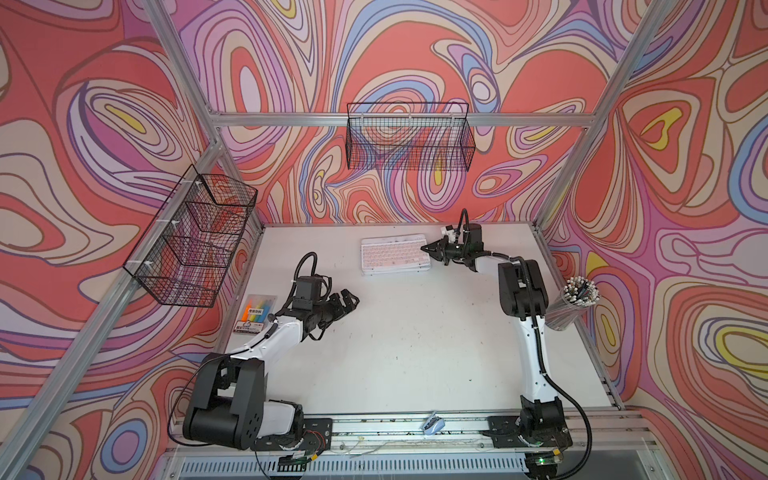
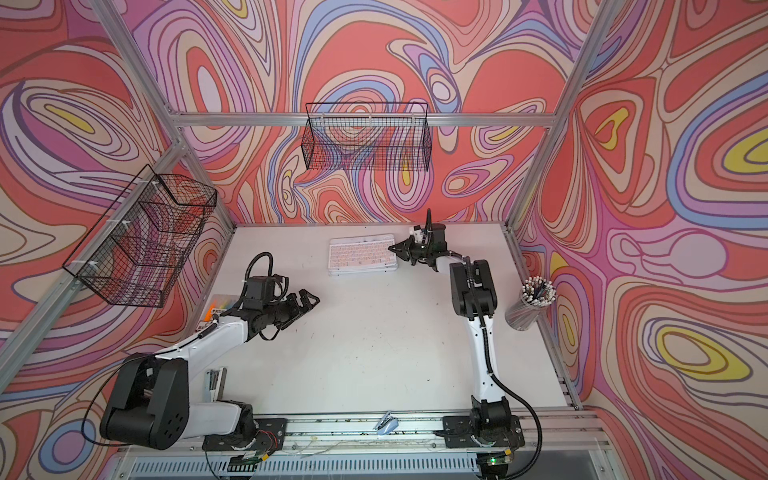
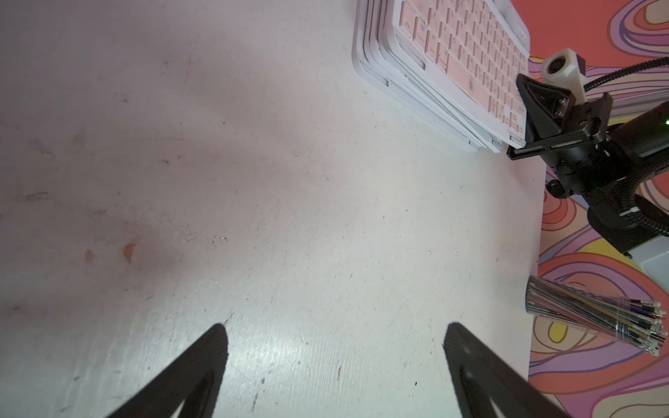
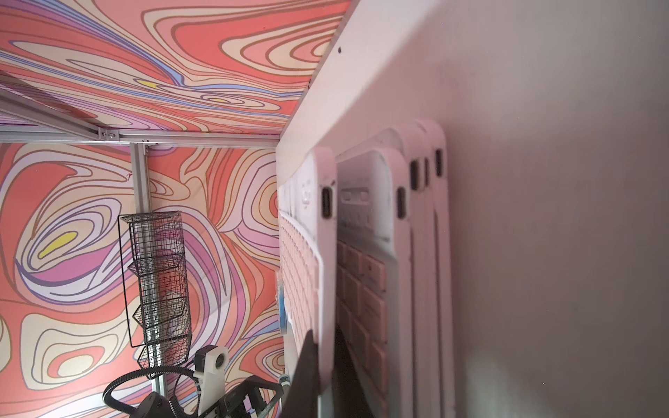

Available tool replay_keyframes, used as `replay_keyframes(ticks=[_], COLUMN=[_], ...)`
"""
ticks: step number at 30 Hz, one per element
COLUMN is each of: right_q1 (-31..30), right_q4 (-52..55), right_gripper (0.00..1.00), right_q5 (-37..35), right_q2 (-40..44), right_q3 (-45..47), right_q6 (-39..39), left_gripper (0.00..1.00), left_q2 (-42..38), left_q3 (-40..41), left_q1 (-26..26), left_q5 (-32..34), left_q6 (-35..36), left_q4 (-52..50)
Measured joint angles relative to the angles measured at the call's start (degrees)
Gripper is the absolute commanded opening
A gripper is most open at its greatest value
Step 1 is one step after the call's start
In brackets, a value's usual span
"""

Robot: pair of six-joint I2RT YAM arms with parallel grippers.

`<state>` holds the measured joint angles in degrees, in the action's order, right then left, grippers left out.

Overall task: Stack the numeric keypads
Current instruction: Place the numeric keypad at the numeric keypad.

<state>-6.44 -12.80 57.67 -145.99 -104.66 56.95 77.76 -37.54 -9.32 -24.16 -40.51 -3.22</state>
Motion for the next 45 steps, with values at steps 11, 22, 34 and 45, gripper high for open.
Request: replay_keyframes(ticks=[11, 22, 34, 45], right_q1=[0.02, -0.17, -0.20, 0.00], right_q4=[4.90, 15.23, 25.31, 30.60], right_gripper=[0.35, 0.40, 0.42, 0.07], right_q5=[-1.84, -5.27, -12.59, -20.13], right_q2=[0.59, 1.20, 3.82, 5.01], right_q3=[-1.33, -5.38, -7.04, -6.25], right_q6=[-4.74, -10.49, -16.24, -18.05], left_gripper=[0.96, 0.97, 0.97, 0.97], left_q2=[0.46, 1.40, 3.41, 3.34], left_q3=[-0.72, -0.98, -2.08, -2.08], left_q1=[-0.74, -1.42, -3.26, -3.45], left_q5=[0.59, 1.16, 1.81, 2.60], left_q6=[-0.02, 0.00, -0.02, 0.00], left_q4=[0.00, -0.07, 0.00, 0.02])
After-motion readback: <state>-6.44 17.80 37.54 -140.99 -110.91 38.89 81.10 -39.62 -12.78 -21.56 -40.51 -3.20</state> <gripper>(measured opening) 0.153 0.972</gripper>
